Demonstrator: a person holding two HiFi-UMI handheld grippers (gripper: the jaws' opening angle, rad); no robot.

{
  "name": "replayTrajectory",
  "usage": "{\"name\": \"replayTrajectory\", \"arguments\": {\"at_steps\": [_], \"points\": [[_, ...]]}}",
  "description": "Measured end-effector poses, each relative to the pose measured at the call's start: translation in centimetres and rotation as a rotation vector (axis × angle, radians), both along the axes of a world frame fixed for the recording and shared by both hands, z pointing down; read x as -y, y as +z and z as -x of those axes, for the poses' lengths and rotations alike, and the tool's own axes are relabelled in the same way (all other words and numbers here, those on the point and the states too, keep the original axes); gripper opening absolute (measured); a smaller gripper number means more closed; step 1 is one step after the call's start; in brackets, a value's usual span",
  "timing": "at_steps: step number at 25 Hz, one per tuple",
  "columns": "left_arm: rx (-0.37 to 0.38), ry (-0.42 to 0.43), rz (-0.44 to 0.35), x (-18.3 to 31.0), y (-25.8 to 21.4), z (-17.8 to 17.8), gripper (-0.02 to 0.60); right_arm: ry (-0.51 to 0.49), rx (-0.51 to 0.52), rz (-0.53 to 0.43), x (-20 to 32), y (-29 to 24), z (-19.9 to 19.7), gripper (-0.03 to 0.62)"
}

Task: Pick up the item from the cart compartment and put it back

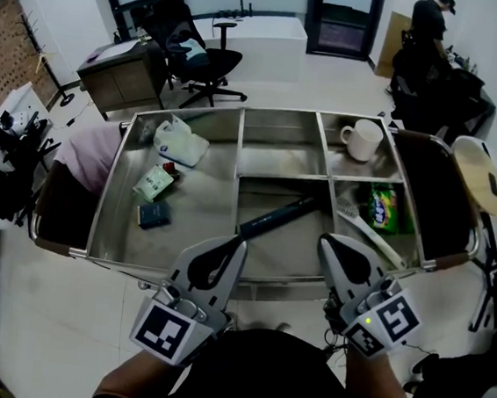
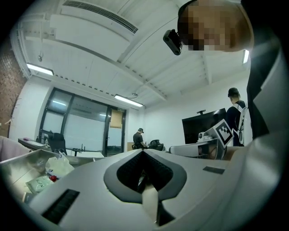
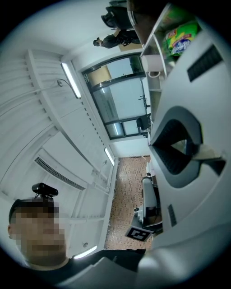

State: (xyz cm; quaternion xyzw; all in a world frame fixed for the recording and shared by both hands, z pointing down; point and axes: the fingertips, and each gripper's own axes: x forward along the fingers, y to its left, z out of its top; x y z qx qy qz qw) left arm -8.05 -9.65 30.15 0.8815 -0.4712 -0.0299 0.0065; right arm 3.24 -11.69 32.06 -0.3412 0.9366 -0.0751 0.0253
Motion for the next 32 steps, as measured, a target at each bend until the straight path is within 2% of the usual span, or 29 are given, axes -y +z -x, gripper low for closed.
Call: {"name": "replayTrajectory", "arguments": {"at_steps": [5, 13, 32], "points": [[0.025, 0.000, 0.011, 0.4, 0.5, 0.1, 0.000, 0.031, -0.035, -0.038, 0.1, 0.0, -0.2, 0.012], [0.028, 0.008, 0.005, 0.6, 0.5, 0.0, 0.000, 0.063, -0.040, -0.001, -0.2, 0.8, -1.0, 0.011], [0.048, 0.025, 0.031, 0.5, 1.2, -0.8, 0.000, 0.035, -0.057, 0.011, -0.7, 1.0, -0.4, 0.011]]}}
